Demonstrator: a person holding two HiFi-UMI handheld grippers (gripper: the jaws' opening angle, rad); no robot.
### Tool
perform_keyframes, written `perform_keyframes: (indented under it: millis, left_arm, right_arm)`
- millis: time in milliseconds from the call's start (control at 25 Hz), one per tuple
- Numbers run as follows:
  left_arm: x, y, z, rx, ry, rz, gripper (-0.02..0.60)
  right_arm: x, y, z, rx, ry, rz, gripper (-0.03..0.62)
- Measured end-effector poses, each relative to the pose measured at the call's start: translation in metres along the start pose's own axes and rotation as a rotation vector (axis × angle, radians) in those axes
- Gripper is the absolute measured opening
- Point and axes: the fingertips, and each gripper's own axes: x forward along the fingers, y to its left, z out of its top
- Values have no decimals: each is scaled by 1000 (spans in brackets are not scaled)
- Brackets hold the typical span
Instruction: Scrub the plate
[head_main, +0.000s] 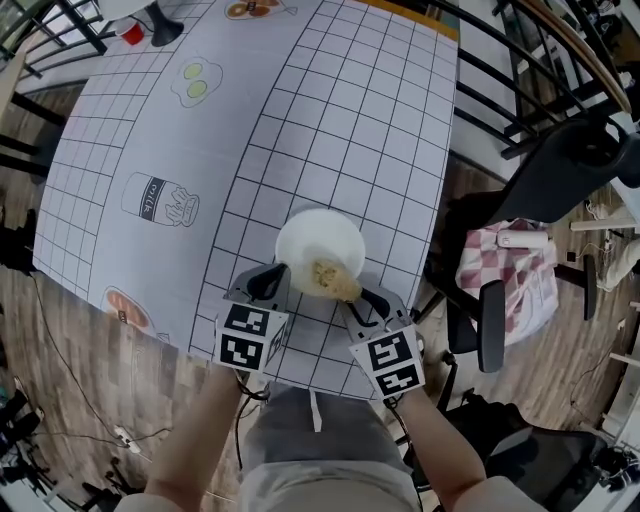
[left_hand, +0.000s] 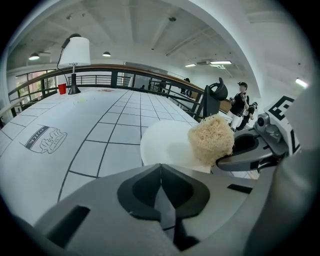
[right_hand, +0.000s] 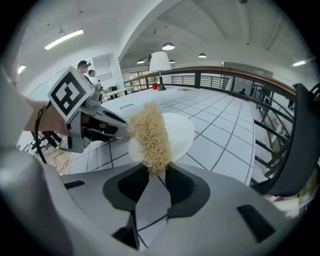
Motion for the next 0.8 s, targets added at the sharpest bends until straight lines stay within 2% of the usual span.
perform_keyframes:
  millis: [200, 400, 600, 800]
  left_arm:
    - [-1, 1, 2, -21, -9, -19, 15]
    - [-1, 3, 5, -84, -20, -29, 15]
    - [-18, 3, 13, -107, -22, -15, 15]
    - [-51, 2, 47, -80, -79, 1, 15]
  right_arm:
    - [-6, -35, -2, 38, -8, -90, 106]
    - [-15, -61, 3, 70, -23, -145, 106]
    - [-37, -70, 15, 104, -57, -156, 106]
    - [-67, -62, 53, 110, -167, -129, 106]
